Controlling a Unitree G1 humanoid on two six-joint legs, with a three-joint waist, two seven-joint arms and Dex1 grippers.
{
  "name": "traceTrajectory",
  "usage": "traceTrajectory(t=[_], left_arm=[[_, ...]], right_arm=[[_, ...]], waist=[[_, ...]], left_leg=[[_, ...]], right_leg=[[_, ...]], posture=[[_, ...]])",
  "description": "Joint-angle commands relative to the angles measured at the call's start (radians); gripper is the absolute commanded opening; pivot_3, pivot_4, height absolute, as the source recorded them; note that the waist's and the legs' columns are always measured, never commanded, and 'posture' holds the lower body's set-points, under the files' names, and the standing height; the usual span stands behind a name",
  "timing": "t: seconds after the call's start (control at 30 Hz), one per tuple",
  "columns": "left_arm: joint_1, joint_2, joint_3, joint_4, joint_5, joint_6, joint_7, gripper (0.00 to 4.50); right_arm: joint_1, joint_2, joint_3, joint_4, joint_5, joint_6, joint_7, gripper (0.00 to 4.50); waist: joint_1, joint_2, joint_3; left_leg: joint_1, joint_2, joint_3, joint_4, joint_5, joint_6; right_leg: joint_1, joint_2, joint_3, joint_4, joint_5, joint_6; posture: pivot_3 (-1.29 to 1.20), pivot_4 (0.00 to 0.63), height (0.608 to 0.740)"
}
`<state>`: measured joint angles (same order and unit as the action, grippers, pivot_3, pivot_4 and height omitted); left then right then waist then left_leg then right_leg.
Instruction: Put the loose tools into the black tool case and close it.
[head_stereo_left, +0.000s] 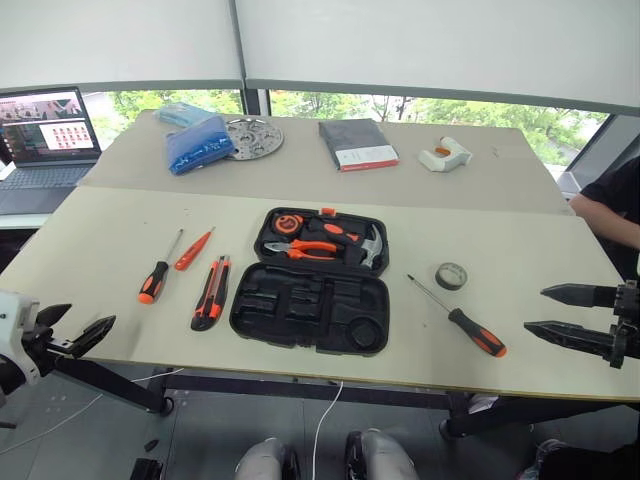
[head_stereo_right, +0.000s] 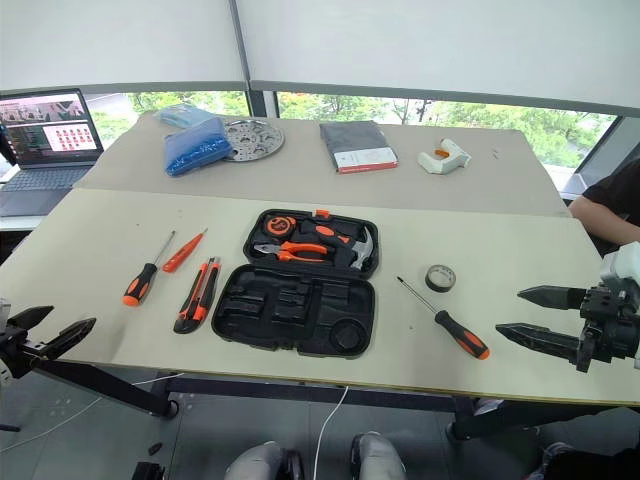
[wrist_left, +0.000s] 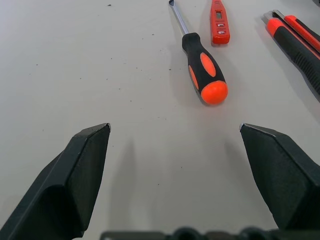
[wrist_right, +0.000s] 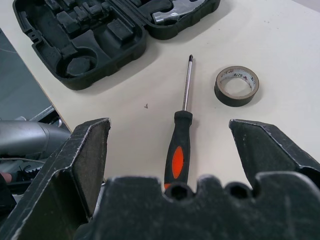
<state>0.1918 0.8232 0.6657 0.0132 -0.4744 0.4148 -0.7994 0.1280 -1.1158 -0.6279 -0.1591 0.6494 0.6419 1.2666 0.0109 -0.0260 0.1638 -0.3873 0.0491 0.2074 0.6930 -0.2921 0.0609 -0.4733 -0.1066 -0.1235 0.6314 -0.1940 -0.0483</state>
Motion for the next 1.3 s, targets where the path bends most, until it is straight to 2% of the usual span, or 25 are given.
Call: traceTrajectory(t=[0.03,0.13,0.33,0.57,0.67,0.7,0.9,0.97,1.0,1.07,1.17,1.3], left_arm=[[-0.035,0.035,-0.012,-0.045,-0.005,0.039,0.013,4.44],[-0.116,0.063,-0.069,-0.066,-0.013,0.141,0.051,4.44],[-0.351,0.108,-0.241,0.044,0.028,0.319,0.096,4.44],[-0.574,0.089,-0.451,0.284,0.143,0.350,0.116,4.44],[-0.635,0.068,-0.512,0.389,0.186,0.321,0.102,4.44],[-0.648,0.061,-0.523,0.412,0.196,0.312,0.100,3.93],[-0.682,0.044,-0.520,0.515,0.234,0.240,0.110,1.91],[-0.733,0.049,-0.516,0.554,0.250,0.181,0.113,1.15],[-0.762,0.054,-0.513,0.567,0.253,0.158,0.107,0.95],[-0.836,0.072,-0.516,0.607,0.261,0.083,0.068,0.89],[-0.925,0.081,-0.560,0.591,0.256,-0.120,-0.152,0.89],[-1.054,0.018,-0.666,0.586,0.256,-0.219,-0.416,0.89]], right_arm=[[-0.044,0.000,-0.038,-0.054,0.031,0.009,-0.031,4.43],[-0.155,0.001,-0.005,-0.137,0.102,0.050,-0.095,4.43],[-0.314,0.000,0.136,-0.306,0.255,0.132,-0.121,4.43],[-0.458,0.069,0.320,-0.398,0.270,0.106,-0.177,4.43],[-0.484,0.094,0.379,-0.401,0.237,0.086,-0.183,4.43],[-0.491,0.103,0.397,-0.399,0.225,0.081,-0.189,4.50],[-0.497,0.146,0.462,-0.373,0.108,0.008,-0.232,4.50],[-0.486,0.150,0.460,-0.373,0.118,0.030,-0.241,4.50],[-0.478,0.147,0.457,-0.377,0.126,0.041,-0.237,4.50],[-0.456,0.136,0.445,-0.387,0.137,0.052,-0.228,4.50],[-0.423,0.128,0.420,-0.400,0.140,0.059,-0.240,4.50],[-0.375,0.133,0.401,-0.424,0.122,0.053,-0.273,4.50]], waist=[[0.000,0.000,0.000],[0.000,0.001,0.000],[0.000,0.001,0.000],[-0.002,0.000,0.001],[-0.001,0.000,0.000],[-0.001,0.000,0.000],[0.000,0.000,0.000],[0.000,0.000,0.000],[0.000,0.000,0.000],[0.001,-0.002,0.001],[0.003,-0.006,0.003],[0.006,-0.006,0.003]], left_leg=[[0.000,0.000,0.000,0.000,0.000,0.000],[0.000,0.000,0.000,0.001,0.001,-0.001],[0.000,0.000,-0.004,0.001,0.002,-0.004],[-0.002,-0.001,-0.003,0.002,0.003,-0.003],[-0.002,-0.001,-0.002,0.003,0.003,-0.003],[-0.001,-0.001,-0.002,0.003,0.003,-0.003],[0.001,-0.002,-0.001,0.007,0.003,-0.004],[0.002,-0.002,-0.001,0.007,0.003,-0.004],[0.002,-0.002,-0.002,0.008,0.003,-0.004],[0.001,-0.002,-0.003,0.010,0.004,-0.005],[-0.004,-0.001,-0.005,0.013,0.004,-0.005],[-0.010,-0.001,-0.007,0.020,0.004,-0.005]], right_leg=[[0.000,0.000,0.000,0.000,0.000,0.000],[0.000,0.000,0.000,0.001,0.000,0.000],[0.001,0.001,-0.001,0.001,0.001,0.000],[0.001,0.003,-0.003,0.001,0.005,-0.006],[0.001,0.004,-0.003,0.001,0.003,-0.002],[0.002,0.004,-0.003,0.002,0.002,-0.001],[0.002,-0.001,-0.002,0.009,0.001,-0.001],[0.002,-0.002,-0.002,0.011,0.001,0.000],[0.002,-0.002,-0.002,0.012,0.001,0.000],[0.001,-0.002,-0.003,0.014,0.001,-0.001],[0.000,-0.002,-0.005,0.014,0.001,-0.001],[-0.001,-0.002,-0.010,0.014,0.001,-0.003]], posture=[[0.00,0.150,0.718],[0.00,0.150,0.718],[0.00,0.150,0.718],[0.00,0.150,0.718],[0.00,0.150,0.718],[0.00,0.150,0.718],[0.00,0.150,0.718],[0.00,0.150,0.718],[0.00,0.150,0.718],[0.00,0.150,0.718],[0.00,0.150,0.718],[0.00,0.150,0.718]])
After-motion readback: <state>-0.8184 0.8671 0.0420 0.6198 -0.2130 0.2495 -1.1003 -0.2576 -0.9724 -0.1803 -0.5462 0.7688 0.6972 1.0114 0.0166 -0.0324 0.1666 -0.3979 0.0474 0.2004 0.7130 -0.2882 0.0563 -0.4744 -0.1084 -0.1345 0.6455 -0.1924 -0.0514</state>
